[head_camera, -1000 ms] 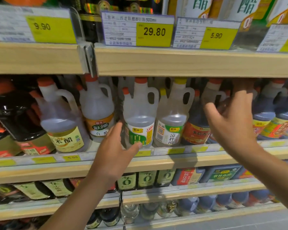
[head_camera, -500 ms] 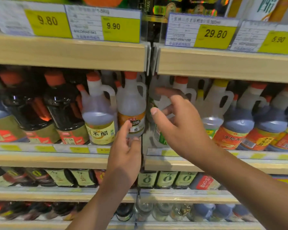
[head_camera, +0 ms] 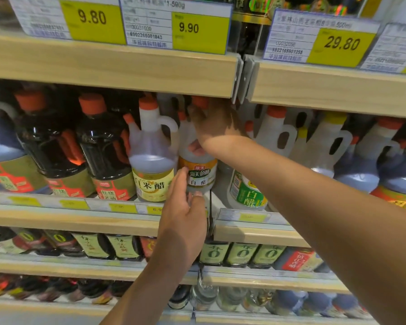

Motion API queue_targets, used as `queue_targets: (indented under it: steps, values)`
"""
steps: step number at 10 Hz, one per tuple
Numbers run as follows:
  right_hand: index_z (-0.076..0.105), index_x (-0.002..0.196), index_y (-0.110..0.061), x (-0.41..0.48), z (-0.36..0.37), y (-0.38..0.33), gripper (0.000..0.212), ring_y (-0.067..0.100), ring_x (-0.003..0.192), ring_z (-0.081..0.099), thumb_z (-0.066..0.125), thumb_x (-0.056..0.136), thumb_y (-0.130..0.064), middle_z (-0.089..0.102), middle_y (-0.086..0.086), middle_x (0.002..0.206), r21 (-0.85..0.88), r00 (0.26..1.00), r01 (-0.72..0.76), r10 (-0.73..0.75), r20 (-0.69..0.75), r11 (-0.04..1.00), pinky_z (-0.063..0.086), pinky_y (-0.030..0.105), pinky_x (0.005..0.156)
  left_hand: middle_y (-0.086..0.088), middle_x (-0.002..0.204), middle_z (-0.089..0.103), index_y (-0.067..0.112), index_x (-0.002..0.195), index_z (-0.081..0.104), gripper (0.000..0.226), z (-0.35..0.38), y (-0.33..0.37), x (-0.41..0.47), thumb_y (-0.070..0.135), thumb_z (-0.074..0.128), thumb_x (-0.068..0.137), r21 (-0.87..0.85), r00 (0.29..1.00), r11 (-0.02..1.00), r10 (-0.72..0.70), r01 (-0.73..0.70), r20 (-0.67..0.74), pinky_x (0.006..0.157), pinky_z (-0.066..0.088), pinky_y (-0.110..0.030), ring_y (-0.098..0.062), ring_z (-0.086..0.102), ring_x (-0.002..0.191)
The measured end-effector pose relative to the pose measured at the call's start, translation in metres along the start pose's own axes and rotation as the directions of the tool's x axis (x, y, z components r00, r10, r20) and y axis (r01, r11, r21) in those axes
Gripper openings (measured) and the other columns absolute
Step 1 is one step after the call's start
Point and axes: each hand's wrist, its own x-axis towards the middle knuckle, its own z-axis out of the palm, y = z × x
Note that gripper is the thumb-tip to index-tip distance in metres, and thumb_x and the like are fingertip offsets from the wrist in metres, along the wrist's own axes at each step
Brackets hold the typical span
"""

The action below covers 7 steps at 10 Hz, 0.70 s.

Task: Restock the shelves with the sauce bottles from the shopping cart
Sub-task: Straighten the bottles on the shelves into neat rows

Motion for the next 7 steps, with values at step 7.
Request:
queue_targets:
  steps: [7]
  values:
    - [0.055,0.125,-0.001,-0.064,-0.011,0.007,0.031,0.033,0.103,0.062,0.034,0.105,-0.008,0.057,0.014,0.1,-0.52,0.964,0.123,-0.226,-0.14,0.845,0.037,0.031,0.074,0.034,0.161,0.014,0.043,0.158,0.016,0.056,-0.01,0.011,-0.047,0.029,0.037,0.108,0.214,0.991,0.968,0.126,-0.135,0.053,0.125,0.022,-0.028,0.014,0.014,0.146]
